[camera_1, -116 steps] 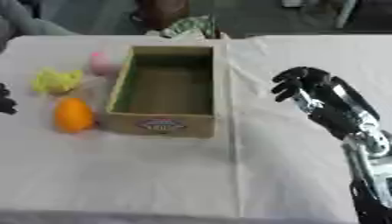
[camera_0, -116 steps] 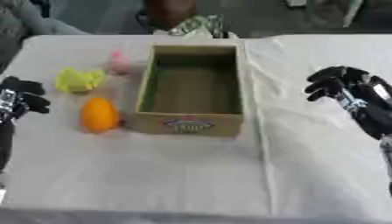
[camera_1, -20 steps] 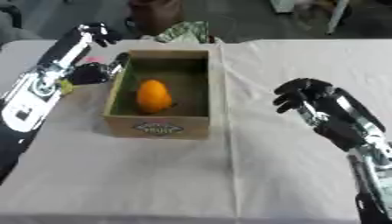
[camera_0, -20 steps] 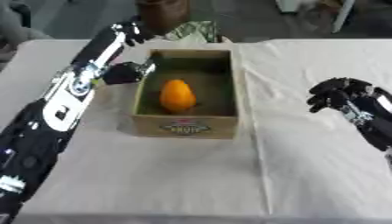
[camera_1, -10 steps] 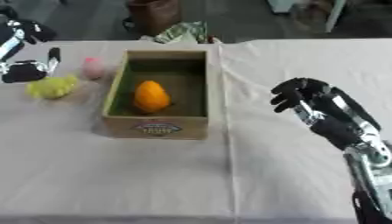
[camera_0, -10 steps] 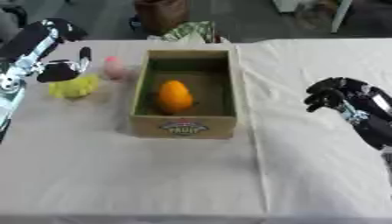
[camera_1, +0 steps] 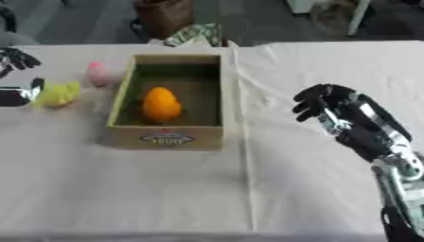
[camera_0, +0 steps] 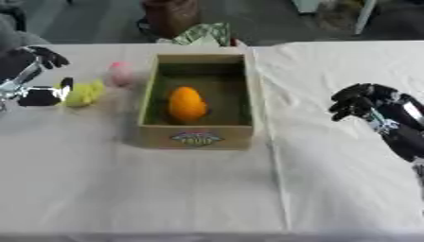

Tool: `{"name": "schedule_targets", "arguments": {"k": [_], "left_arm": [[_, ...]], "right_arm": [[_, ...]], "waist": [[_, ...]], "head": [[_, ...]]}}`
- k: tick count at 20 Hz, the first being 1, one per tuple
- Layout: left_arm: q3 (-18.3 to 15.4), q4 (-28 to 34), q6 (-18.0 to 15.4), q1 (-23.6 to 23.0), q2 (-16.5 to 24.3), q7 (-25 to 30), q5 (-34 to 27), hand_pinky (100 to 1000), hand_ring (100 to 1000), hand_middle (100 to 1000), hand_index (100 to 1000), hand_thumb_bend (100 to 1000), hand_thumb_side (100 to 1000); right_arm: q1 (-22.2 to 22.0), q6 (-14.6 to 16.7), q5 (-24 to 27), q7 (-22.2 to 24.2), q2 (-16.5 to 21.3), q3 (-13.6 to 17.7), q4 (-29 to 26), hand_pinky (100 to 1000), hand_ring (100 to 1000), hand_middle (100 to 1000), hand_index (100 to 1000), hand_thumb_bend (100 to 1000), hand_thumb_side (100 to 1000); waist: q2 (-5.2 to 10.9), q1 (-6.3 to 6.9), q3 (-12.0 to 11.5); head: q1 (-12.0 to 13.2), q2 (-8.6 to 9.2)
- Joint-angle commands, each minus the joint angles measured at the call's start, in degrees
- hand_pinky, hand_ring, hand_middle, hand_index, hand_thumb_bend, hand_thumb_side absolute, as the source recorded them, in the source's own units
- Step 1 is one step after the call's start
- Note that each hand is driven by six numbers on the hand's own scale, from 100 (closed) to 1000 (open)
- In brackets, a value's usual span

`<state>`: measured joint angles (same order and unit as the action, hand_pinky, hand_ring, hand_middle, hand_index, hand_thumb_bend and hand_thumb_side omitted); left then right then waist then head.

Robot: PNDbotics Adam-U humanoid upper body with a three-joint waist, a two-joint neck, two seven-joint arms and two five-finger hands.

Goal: Pick up objects on the table and place them in the box.

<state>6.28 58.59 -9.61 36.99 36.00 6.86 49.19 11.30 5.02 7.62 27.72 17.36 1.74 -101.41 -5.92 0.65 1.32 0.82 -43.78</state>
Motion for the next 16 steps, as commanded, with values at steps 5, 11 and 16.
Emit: {"name": "schedule_targets", "arguments": {"k": [5, 11, 16], "left_arm": [[-2.71, -6.09, 0.64, 2.31, -1.21, -6.35, 6.96, 712, 722, 687, 798, 235, 342], [-3.55, -11.39, 1.14, 3.1, -2.61, -9.67, 9.75, 711, 722, 690, 800, 223, 340], [-3.81, -13.06, 1.71, 3.29, -3.09, -9.58, 11.02, 700, 709, 684, 799, 186, 280]], "right_arm": [[0.87, 0.17, 0.04, 0.3, 0.92, 0.11, -0.74, 617, 666, 668, 712, 100, 494], [1.01, 0.23, -0.13, 0.45, 0.86, 0.02, -0.72, 617, 666, 668, 712, 100, 496], [1.06, 0.34, -0.2, 0.44, 0.9, 0.06, -0.7, 617, 665, 668, 712, 100, 496]], "waist": [[0.28, -0.04, 0.78], [-0.11, -0.06, 1.42], [-0.26, -0.15, 1.47]], "head": [[-0.03, 0.23], [0.0, 0.28], [0.01, 0.36]]}}
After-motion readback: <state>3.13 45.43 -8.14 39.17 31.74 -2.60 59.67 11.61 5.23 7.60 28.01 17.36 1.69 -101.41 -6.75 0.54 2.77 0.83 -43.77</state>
